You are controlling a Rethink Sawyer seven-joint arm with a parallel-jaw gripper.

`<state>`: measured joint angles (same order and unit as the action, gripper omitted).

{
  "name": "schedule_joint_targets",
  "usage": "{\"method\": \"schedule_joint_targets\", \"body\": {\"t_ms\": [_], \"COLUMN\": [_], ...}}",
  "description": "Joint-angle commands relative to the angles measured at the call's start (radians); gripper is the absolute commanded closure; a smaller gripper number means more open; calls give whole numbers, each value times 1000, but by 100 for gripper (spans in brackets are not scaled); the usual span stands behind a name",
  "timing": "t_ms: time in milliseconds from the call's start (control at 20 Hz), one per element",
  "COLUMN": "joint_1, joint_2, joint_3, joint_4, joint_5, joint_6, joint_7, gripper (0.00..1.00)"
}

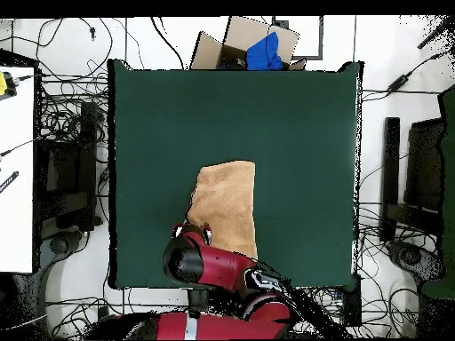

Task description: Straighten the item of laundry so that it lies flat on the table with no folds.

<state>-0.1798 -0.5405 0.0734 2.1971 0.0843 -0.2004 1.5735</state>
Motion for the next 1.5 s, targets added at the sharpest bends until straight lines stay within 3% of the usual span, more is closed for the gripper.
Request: {"method": "schedule_joint_targets", "body": {"t_ms": [50, 1500], "joint_1": [11, -9], "joint_2": [45, -3], "joint_3": [-14, -3], "joint_4": [-61, -29], "joint_5": [20, 9], "joint_6": [-41, -4], "joint_7": [212, 208], "gripper": [0, 0]}}
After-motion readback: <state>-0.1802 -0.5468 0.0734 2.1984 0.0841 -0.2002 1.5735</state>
